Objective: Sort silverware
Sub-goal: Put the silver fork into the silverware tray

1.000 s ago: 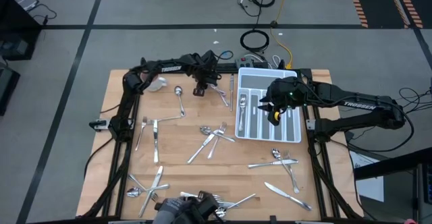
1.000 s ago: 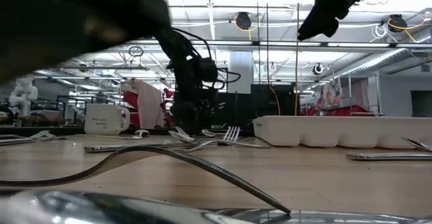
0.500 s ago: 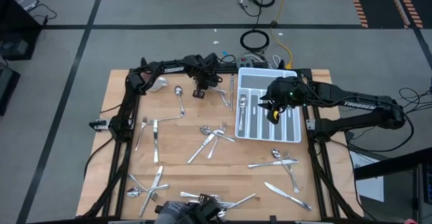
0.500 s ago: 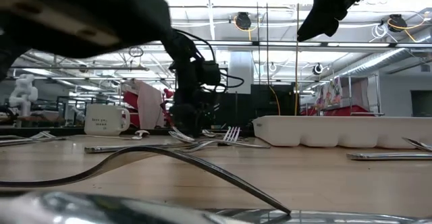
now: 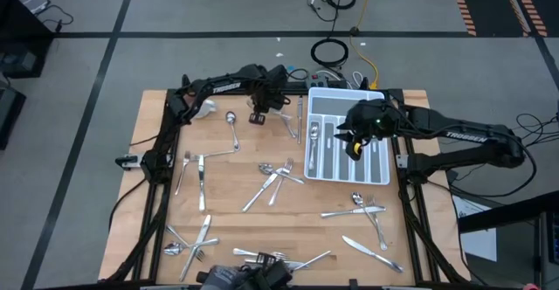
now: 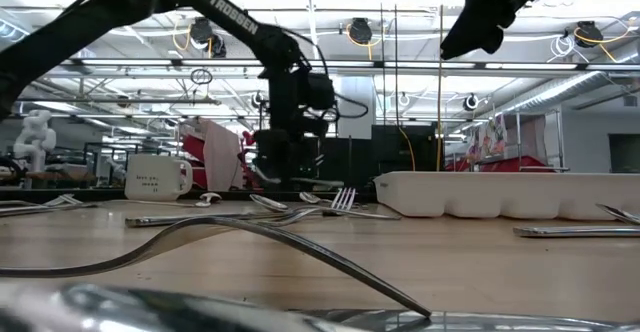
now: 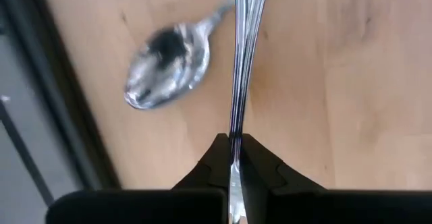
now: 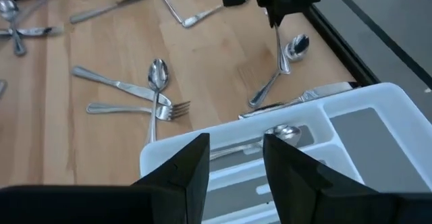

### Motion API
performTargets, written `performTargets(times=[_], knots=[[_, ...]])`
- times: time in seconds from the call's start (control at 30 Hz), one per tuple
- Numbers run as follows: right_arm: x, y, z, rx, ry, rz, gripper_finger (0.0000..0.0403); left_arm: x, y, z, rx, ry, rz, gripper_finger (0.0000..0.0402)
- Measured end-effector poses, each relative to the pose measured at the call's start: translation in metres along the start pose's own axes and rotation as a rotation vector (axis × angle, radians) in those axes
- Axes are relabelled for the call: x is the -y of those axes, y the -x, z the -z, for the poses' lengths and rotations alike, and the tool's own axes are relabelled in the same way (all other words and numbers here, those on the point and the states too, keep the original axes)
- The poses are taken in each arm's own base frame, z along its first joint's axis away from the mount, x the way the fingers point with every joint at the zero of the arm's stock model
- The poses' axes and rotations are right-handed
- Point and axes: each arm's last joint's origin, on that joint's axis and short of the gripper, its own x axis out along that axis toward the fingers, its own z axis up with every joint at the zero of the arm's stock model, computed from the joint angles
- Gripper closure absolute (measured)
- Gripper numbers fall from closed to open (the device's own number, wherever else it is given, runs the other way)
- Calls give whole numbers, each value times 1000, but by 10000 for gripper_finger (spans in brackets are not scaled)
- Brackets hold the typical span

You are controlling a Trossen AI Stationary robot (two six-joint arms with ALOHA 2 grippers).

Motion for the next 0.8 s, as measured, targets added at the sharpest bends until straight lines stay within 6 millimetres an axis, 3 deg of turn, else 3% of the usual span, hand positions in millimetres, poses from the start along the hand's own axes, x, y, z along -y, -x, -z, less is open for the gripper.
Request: performTargets(times=[0.2,0.37,0.53,0.67,0.8], knots=[[2,29,0,110,-23,-17,270,15,42,-29,114,-237,-139,387],[4,54,4,201,-76,-33,270,32,61,-69,236,-546,-316,387],[5,68,7,251,-110,-44,270,49,72,-104,363,-787,-486,387],[5,71,7,260,-115,-43,270,60,76,-118,427,-979,-553,387],[5,70,7,259,-114,-43,270,64,63,-128,432,-1065,-572,387]])
